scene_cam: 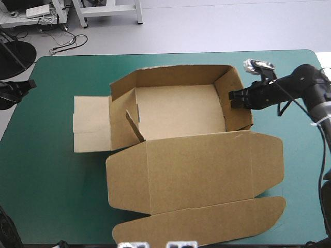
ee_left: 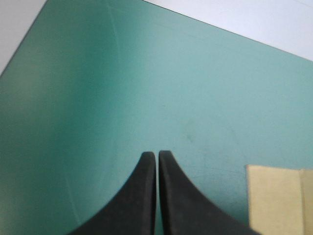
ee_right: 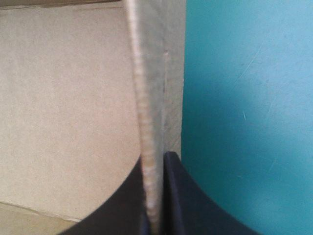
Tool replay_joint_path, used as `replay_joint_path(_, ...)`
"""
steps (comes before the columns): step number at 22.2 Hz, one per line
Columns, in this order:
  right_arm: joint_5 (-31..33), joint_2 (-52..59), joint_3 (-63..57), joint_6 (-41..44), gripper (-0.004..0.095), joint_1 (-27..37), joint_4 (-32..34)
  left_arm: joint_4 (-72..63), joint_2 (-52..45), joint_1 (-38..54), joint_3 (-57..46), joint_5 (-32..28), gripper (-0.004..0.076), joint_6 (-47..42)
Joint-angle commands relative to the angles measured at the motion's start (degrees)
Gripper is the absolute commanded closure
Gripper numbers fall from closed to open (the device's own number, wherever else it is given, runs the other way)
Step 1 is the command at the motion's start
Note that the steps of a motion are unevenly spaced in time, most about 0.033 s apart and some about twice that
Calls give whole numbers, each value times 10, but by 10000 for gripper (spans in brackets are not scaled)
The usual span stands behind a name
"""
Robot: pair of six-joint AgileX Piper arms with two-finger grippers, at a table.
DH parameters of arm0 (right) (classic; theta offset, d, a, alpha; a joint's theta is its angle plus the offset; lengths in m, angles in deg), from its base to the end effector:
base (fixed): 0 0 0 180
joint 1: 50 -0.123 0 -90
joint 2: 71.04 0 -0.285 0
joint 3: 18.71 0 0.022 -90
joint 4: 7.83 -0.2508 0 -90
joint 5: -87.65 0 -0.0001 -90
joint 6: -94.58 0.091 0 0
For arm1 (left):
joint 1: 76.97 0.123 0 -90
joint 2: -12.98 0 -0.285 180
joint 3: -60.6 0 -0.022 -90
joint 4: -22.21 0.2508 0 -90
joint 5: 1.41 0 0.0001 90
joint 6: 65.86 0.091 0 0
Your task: Fold the box
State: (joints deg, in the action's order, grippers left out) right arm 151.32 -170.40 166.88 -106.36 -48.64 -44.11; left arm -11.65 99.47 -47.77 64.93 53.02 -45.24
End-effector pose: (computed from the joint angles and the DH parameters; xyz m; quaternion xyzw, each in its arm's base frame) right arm 0.3350 0.0403 0.3414 -0.0788 0.9321 0.2590 0.2405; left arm 0.2722 0.1048 0.4097 -0.1361 0.8811 -0.1074 0.4400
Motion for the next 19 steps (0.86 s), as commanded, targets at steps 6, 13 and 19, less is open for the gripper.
replay_joint_path(6,79,101,161,18,923,62,-106,-361,86,1,19,112,724,154)
replay_joint_path(13,79,102,222,35,922,62,-131,-462,86,-44,19,197,724,189)
replay_joint_path(19,60,99,222,35,922,52,-107,-490,61,-116,19,196,724,191)
